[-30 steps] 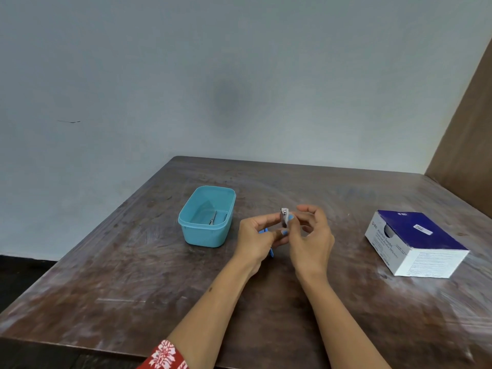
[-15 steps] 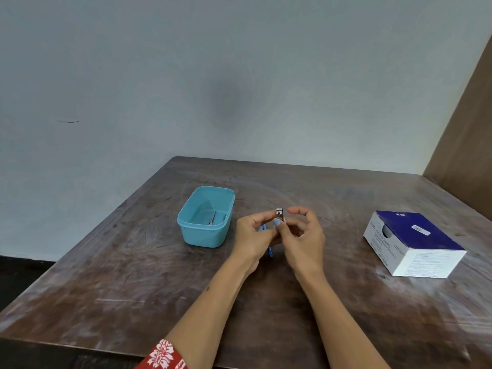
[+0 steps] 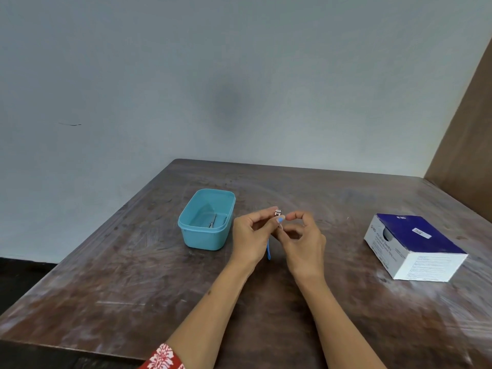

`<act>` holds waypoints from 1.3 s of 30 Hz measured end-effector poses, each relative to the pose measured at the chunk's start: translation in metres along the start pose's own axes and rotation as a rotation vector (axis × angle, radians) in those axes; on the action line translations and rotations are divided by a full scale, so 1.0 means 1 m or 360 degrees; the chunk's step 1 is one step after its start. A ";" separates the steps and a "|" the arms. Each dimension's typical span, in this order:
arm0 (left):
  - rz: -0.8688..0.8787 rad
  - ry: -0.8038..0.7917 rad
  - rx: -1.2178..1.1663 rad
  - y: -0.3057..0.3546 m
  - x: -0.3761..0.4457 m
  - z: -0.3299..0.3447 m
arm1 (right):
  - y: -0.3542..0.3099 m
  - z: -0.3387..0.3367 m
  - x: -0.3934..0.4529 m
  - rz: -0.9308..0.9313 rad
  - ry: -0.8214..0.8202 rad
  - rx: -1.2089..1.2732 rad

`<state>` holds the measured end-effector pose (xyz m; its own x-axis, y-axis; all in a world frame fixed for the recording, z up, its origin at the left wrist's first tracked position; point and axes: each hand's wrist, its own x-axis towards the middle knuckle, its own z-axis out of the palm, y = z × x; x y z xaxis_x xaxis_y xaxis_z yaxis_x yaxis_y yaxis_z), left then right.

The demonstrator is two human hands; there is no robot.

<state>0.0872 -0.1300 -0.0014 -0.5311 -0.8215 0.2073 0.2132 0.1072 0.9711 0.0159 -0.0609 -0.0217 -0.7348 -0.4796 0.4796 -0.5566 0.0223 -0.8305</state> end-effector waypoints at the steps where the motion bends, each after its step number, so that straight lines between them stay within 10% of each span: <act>1: 0.0043 0.0005 0.0008 0.002 0.000 0.000 | 0.001 0.001 0.000 -0.0016 -0.0029 -0.0042; 11: 0.0465 0.0473 0.0542 0.062 0.026 -0.056 | 0.007 0.004 0.001 0.0089 0.0187 -0.0127; 17: -0.0167 0.0178 0.1741 0.058 0.057 -0.079 | 0.006 0.003 0.002 0.0091 0.0193 -0.0024; 26: -0.0298 0.0094 0.2188 0.048 0.056 -0.067 | 0.012 0.003 0.002 0.0085 0.0207 -0.0099; 33: 0.0207 0.0147 0.2310 0.072 0.030 -0.044 | 0.014 0.005 0.003 0.0106 0.0335 -0.0118; 39: 0.0391 -0.0301 0.2567 0.037 -0.021 0.002 | 0.010 0.004 0.002 0.0130 0.0413 -0.0075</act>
<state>0.1043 -0.1076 0.0308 -0.7280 -0.6348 0.2588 -0.6568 0.7541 0.0022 0.0101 -0.0655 -0.0304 -0.8493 -0.2341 0.4732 -0.5044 0.0955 -0.8581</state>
